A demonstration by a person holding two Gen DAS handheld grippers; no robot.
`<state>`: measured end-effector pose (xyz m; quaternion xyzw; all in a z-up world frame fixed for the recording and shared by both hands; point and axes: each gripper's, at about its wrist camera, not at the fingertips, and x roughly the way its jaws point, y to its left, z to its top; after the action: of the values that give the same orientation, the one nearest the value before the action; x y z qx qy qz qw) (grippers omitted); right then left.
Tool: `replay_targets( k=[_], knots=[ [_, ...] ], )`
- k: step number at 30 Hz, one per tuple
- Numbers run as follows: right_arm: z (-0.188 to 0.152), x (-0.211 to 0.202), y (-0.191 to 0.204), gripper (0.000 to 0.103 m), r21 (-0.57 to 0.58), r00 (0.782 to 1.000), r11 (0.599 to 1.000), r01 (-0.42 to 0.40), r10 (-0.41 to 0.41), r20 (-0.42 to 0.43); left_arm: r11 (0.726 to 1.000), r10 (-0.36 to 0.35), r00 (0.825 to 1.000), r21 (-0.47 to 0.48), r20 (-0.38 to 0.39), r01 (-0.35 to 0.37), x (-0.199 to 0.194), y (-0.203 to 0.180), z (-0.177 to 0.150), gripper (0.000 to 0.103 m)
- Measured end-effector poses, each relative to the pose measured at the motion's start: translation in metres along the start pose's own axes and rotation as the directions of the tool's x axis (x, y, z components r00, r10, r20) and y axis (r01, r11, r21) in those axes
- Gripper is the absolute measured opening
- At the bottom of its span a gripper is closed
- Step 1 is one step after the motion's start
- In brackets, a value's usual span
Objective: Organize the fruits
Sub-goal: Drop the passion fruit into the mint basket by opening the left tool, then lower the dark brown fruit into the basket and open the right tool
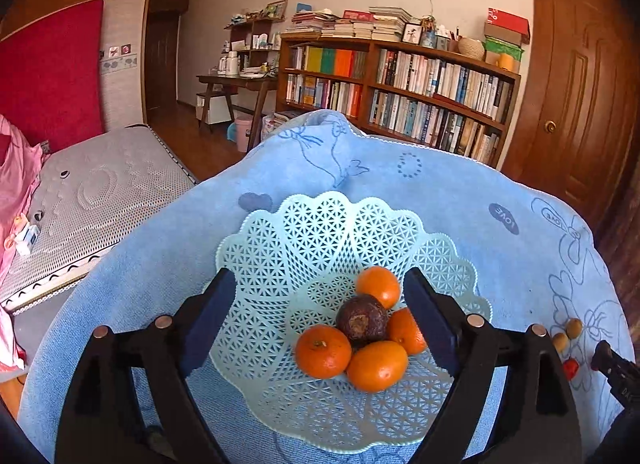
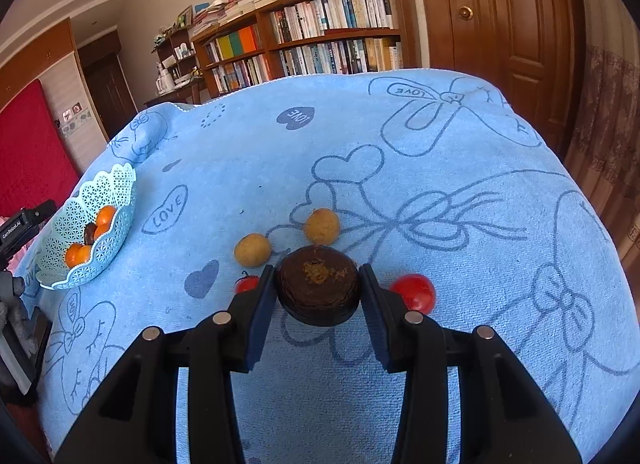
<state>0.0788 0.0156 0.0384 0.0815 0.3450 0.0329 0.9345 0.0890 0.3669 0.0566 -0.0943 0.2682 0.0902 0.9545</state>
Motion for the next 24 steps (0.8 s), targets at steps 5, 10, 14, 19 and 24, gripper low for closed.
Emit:
replay_targets(
  k=[5,10,14,19,24],
  knots=[
    [0.012,-0.003,0.029,0.042,-0.041,0.998,0.997,-0.061,0.061,0.004,0.998,0.058,0.998,-0.024,0.03,-0.058,0.0,0.009,0.001,0.092],
    [0.028,0.002,0.079,0.042,-0.107,0.99,0.984,-0.143,0.143,-0.005,0.996,0.092,0.994,-0.019,0.051,-0.091,0.0,0.011,-0.003,0.095],
    [0.038,0.006,0.124,0.042,-0.151,0.974,0.963,-0.225,0.224,-0.028,0.993,0.116,0.991,-0.018,0.062,-0.115,0.0,0.013,-0.006,0.096],
    [0.041,0.012,0.18,0.042,-0.227,0.956,0.929,-0.293,0.287,-0.063,0.99,0.14,0.987,-0.025,0.082,-0.139,-0.003,0.015,-0.006,0.096],
    [0.038,0.024,0.212,0.042,-0.265,0.947,0.909,-0.32,0.303,-0.103,0.989,0.148,0.985,-0.042,0.091,-0.145,-0.005,0.016,-0.008,0.098]
  ],
)
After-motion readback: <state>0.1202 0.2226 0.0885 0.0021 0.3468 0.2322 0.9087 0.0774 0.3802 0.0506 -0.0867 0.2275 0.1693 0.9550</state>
